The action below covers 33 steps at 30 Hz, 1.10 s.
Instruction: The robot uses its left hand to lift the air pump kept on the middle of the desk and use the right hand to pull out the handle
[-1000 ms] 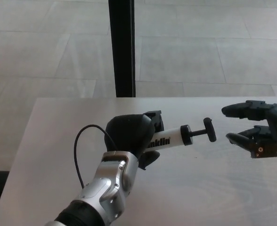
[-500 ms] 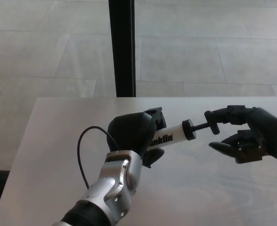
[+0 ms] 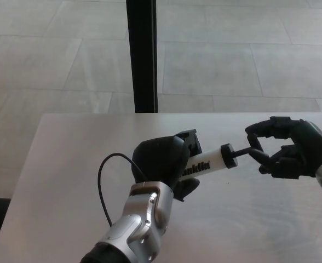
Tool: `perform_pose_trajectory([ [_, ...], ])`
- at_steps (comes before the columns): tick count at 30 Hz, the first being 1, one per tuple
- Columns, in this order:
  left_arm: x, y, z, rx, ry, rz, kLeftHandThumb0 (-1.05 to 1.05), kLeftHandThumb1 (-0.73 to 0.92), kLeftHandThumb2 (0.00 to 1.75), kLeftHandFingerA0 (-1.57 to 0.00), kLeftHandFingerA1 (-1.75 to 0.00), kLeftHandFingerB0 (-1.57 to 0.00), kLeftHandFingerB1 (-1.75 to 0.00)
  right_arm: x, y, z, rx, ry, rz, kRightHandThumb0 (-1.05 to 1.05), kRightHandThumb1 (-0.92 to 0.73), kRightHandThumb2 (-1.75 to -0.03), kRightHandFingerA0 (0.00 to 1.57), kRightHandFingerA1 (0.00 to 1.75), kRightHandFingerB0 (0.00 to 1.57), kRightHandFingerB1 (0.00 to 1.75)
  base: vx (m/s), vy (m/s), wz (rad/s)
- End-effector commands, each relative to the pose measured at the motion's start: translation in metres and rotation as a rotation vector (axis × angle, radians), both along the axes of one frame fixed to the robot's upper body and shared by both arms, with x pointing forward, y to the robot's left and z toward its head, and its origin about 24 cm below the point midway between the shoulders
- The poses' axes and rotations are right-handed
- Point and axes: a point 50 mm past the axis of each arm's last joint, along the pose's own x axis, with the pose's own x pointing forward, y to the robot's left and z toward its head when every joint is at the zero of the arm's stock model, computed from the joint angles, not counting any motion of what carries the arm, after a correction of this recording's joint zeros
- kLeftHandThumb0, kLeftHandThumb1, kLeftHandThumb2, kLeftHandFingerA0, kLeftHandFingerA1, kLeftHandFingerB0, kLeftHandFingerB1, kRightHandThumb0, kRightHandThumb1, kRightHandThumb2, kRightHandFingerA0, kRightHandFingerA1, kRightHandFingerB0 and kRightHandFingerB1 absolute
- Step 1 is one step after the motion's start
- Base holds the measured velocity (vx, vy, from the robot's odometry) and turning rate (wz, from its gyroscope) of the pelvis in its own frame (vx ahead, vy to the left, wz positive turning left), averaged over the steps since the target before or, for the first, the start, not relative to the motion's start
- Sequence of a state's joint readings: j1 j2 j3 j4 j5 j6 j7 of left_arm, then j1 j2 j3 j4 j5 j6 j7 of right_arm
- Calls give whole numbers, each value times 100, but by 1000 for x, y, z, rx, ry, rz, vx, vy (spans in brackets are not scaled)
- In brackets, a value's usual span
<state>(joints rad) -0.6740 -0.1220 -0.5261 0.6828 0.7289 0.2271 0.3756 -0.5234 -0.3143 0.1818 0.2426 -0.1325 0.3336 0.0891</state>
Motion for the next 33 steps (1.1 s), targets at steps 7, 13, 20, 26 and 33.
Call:
perform_pose_trajectory([
  [7, 1, 3, -1, 29, -9, 26, -22, 57, 103, -90, -175, -76, -141, 3, 0, 10, -39, -210, -33, -15, -64, -86, 87, 158, 89, 109, 0, 0, 0],
  [13, 2, 2, 2, 25, -24, 19, -21, 57, 102, -90, -175, -75, -147, 2, 1, 7, -60, -206, -12, -15, -69, -84, 84, 161, 83, 120, 0, 0, 0],
  [20, 7, -2, 10, 14, -22, 14, -28, 72, 89, -91, -162, -80, -88, 0, 5, -2, -89, -187, 15, -19, -64, -85, 91, 158, 90, 112, 0, 0, 0],
  [26, 9, -1, 13, -11, -10, 24, -24, 67, 92, -96, -163, -80, -66, -3, 8, -7, -64, -188, 12, -19, -61, -89, 92, 153, 94, 98, 0, 0, 0],
  [33, 12, 5, 11, 8, -11, 62, -23, 63, 100, -91, -175, -77, -153, -4, 8, -4, -6, -177, -13, -35, -65, -61, 87, 155, 70, 66, 0, 0, 0],
])
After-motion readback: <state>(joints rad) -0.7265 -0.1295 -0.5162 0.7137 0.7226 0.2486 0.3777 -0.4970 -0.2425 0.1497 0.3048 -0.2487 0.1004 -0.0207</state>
